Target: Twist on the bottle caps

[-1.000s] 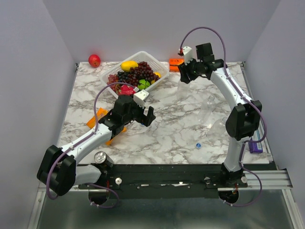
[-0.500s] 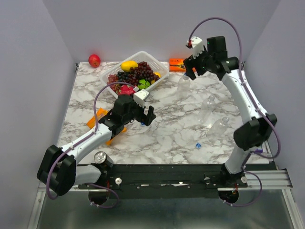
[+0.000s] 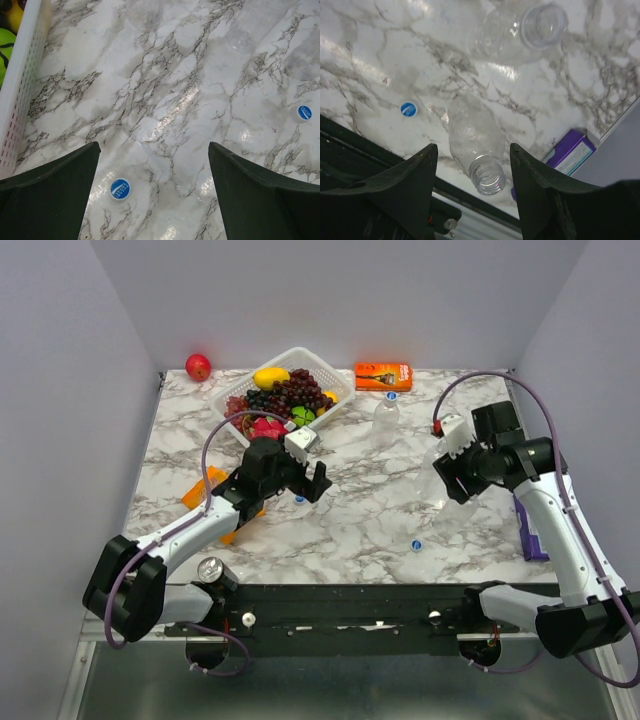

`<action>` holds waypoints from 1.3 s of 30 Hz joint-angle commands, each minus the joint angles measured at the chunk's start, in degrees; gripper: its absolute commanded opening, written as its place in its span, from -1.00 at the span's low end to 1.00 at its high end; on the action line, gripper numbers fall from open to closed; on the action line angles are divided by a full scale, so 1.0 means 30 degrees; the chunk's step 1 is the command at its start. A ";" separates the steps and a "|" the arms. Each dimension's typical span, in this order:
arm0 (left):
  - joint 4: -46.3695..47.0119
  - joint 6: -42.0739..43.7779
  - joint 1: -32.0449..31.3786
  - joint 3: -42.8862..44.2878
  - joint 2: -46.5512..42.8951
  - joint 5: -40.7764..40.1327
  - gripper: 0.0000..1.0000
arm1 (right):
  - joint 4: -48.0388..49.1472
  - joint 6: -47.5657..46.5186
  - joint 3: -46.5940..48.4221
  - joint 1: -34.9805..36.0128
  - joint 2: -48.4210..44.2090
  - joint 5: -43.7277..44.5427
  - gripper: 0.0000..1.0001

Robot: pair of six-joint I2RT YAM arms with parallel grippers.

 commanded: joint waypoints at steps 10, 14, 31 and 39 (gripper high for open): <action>0.0757 -0.0128 -0.0808 -0.0096 -0.0101 0.0823 0.97 | -0.3102 -0.0628 -0.0023 -0.0924 0.0781 0.1341 0.20; 0.0903 -0.0187 -0.0837 -0.0477 -0.0394 0.0852 0.97 | -0.3278 -0.0774 0.0007 -0.0983 0.0752 0.2046 0.25; 0.0231 0.4843 -0.2269 -0.0771 -0.0982 0.3132 0.97 | -0.6493 -0.3873 0.3079 -0.0983 0.0780 -0.4323 -0.56; 0.0578 0.6406 -0.3034 0.0019 -0.0163 0.4836 0.97 | -0.6794 -0.4583 0.6272 0.1123 0.3120 -0.7765 -0.57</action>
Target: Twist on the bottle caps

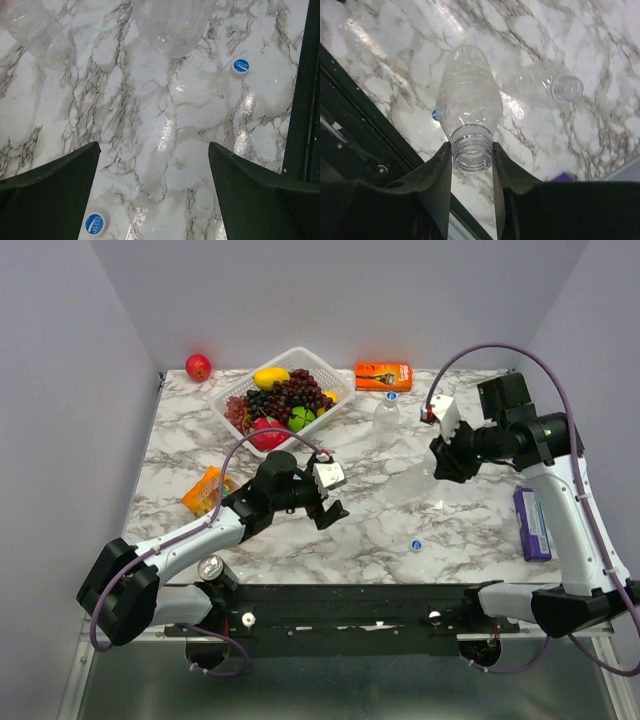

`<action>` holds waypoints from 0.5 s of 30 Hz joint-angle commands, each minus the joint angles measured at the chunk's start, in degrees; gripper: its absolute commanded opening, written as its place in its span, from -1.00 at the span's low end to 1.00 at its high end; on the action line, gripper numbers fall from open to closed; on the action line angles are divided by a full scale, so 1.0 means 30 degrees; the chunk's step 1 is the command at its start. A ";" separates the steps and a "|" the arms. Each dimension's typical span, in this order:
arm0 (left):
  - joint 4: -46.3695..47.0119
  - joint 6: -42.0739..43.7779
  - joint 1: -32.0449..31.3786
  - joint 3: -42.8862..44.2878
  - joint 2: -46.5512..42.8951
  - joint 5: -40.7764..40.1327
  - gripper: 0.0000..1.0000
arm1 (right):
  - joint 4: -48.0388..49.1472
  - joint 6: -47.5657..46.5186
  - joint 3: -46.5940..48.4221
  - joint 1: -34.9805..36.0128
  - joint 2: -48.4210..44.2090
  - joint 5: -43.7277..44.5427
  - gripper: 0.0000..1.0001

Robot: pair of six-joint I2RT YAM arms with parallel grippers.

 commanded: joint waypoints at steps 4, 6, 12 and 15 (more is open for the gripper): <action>0.1145 0.0034 -0.0340 0.1378 0.1153 0.1551 0.97 | -0.2903 -0.0057 0.3654 0.1938 0.3408 -0.3648 -0.58; 0.1466 -0.0435 -0.0543 0.1584 0.1534 0.1522 0.97 | -0.2696 0.0004 0.4680 0.2464 0.4316 -0.3824 -0.58; 0.2346 -0.1316 -0.0925 0.1761 0.2559 0.0438 0.97 | -0.2491 0.0501 0.7256 0.3579 0.6367 -0.5023 -0.58; 0.2347 -0.1288 -0.1072 0.1849 0.3028 -0.0059 0.97 | -0.2723 0.0474 0.7875 0.4076 0.6779 -0.5524 -0.58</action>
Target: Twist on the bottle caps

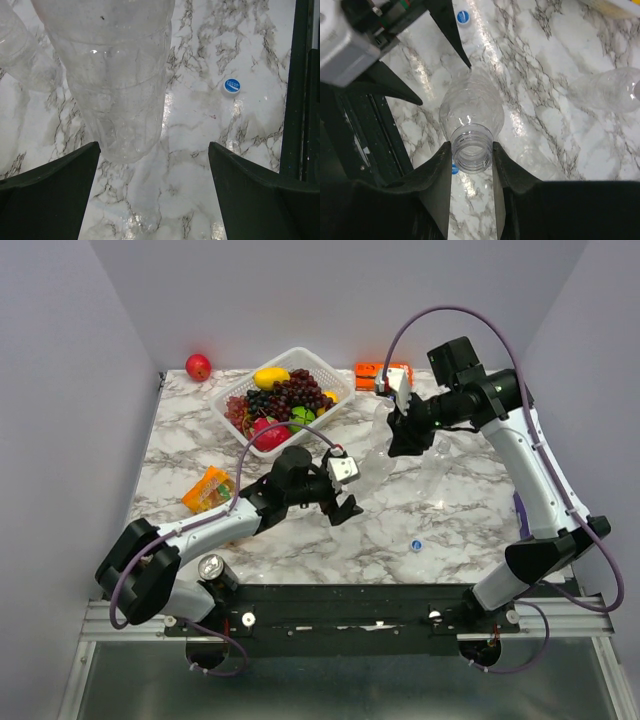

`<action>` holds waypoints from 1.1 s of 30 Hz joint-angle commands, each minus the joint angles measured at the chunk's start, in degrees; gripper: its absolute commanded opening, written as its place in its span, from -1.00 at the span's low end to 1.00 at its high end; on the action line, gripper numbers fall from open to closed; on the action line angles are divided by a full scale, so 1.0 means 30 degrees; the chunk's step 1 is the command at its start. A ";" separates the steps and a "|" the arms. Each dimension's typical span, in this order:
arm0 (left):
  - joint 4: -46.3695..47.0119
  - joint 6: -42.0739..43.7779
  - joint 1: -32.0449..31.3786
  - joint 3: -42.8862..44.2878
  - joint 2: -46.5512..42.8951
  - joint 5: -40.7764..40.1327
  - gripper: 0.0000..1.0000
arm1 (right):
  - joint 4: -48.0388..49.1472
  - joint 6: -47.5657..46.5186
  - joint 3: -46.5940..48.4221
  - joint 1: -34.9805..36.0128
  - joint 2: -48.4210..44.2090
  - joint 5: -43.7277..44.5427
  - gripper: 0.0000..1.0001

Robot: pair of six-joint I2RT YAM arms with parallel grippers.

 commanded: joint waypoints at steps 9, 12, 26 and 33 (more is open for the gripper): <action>0.2037 -0.0941 -0.0337 -0.0062 0.0559 -0.4739 0.97 | -0.3332 -0.0274 0.0238 0.1358 0.0288 -0.1537 -0.60; 0.1604 -0.0386 -0.0308 0.0170 0.0676 -0.3726 0.97 | -0.3362 -0.0333 0.0265 0.1358 0.0113 -0.1887 -0.61; 0.1103 -0.0092 -0.0308 0.0787 0.1379 0.0882 0.90 | -0.3362 -0.0098 0.0706 0.1387 0.0347 -0.3003 -0.60; 0.1687 -0.1170 -0.0104 0.0261 0.0619 -0.0232 0.63 | -0.3479 -0.0508 0.0413 0.1387 0.0346 -0.2476 -0.59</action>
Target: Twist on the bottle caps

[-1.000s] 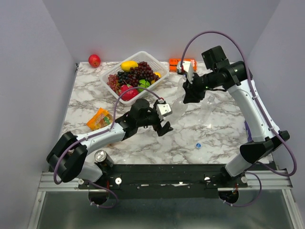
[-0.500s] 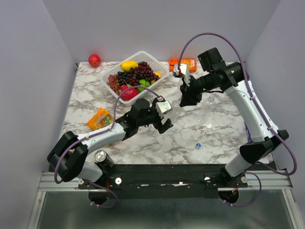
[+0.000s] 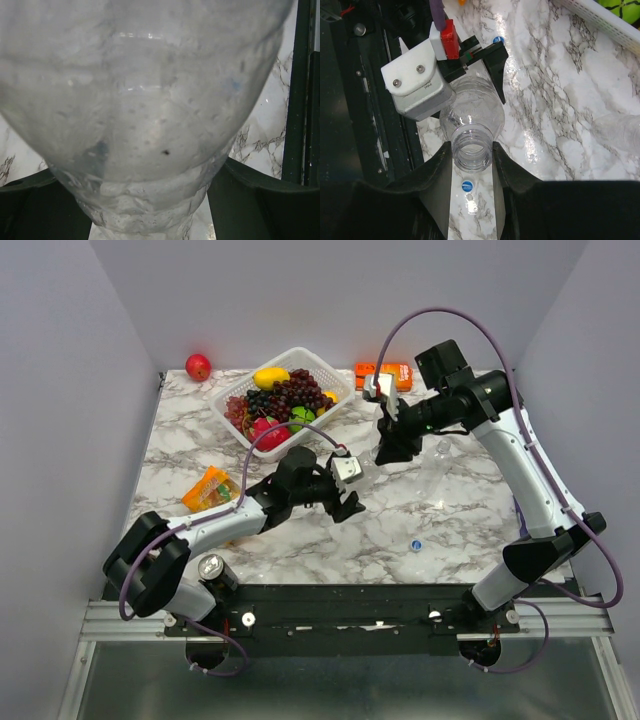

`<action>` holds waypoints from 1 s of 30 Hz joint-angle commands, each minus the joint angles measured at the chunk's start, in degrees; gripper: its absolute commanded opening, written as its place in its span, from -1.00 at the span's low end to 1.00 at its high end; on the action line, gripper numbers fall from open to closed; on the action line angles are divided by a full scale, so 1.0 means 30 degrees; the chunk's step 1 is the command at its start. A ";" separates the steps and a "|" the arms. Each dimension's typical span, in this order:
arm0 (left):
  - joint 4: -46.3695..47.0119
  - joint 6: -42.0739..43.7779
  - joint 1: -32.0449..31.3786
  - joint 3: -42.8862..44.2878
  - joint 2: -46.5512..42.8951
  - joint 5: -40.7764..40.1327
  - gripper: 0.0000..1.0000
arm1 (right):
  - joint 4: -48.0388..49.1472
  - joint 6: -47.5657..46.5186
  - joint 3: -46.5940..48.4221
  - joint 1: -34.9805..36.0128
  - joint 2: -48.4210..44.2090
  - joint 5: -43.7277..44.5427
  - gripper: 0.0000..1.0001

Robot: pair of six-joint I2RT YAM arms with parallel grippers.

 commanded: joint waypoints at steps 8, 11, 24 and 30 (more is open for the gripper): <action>0.1282 -0.1345 0.0372 -0.1042 -0.1746 0.0441 0.11 | -0.1734 0.0127 -0.0155 -0.0026 -0.1309 0.2192 0.27; 0.1868 -0.1636 0.0547 -0.1891 -0.2274 -0.0057 -0.04 | 0.1106 0.0334 -0.2434 -0.0437 -0.3563 0.3395 0.38; 0.0612 -0.3629 0.2129 -0.3300 -0.4649 -0.0793 -1.00 | 0.6002 -1.0967 -1.9446 -0.0437 -1.0098 0.4103 0.40; 0.0201 -0.3748 0.2657 -0.2948 -0.4649 -0.0673 -1.00 | 0.8522 -1.4900 -2.3795 -0.0437 -1.0249 0.5392 0.37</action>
